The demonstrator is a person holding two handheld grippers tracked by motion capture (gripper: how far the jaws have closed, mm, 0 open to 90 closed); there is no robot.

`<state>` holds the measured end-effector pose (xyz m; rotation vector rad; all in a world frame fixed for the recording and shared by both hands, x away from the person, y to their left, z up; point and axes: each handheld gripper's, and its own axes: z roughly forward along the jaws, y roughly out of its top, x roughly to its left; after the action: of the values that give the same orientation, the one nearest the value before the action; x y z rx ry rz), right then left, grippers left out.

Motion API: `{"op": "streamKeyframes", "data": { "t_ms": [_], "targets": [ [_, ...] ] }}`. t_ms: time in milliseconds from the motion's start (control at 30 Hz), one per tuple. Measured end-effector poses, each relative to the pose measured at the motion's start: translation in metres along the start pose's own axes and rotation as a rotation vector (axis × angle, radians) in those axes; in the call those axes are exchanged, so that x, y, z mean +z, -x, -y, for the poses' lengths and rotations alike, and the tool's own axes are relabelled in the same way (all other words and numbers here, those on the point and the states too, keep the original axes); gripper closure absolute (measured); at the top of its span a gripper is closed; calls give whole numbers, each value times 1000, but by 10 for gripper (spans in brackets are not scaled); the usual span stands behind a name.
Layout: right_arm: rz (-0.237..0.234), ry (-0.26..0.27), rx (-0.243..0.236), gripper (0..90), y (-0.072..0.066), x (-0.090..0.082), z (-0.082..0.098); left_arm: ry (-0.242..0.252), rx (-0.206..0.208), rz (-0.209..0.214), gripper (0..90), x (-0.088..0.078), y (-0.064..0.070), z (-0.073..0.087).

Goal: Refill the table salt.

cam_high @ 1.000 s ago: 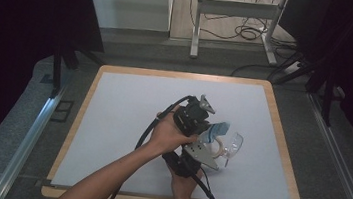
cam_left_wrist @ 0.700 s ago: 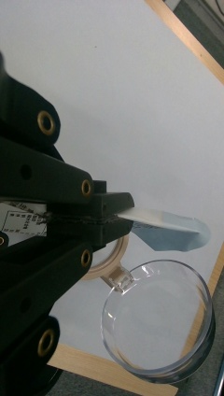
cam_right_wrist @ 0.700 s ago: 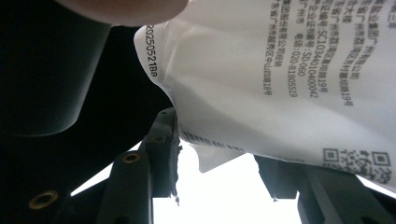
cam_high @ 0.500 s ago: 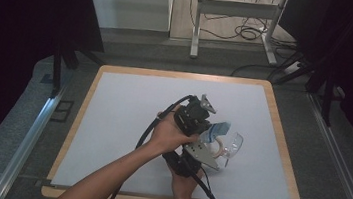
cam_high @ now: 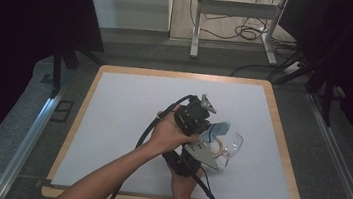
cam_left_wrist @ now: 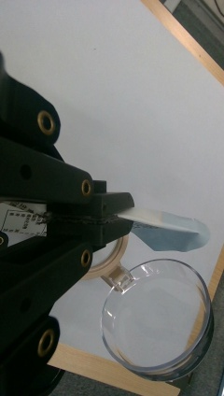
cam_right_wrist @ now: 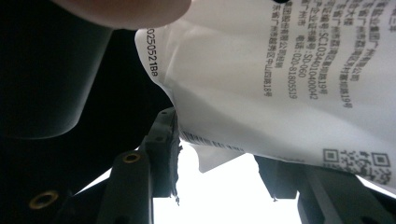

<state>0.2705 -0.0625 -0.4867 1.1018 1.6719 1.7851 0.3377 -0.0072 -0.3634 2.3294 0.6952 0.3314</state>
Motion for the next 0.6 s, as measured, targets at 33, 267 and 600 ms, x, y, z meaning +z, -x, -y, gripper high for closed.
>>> {"op": "streamKeyframes", "data": {
  "t_ms": [33, 267, 600],
  "targets": [
    [0, 0, 0, 540, 0, 0, 0, 0, 0, 0, 895, 0, 0, 0],
    [1, 1, -3, 541, 0, 0, 0, 3, -2, -1, 895, 0, 1, 0],
    [3, 2, -6, 541, 0, -1, 0, 0, 0, -1, 896, 0, 1, 0]
  ]
}}
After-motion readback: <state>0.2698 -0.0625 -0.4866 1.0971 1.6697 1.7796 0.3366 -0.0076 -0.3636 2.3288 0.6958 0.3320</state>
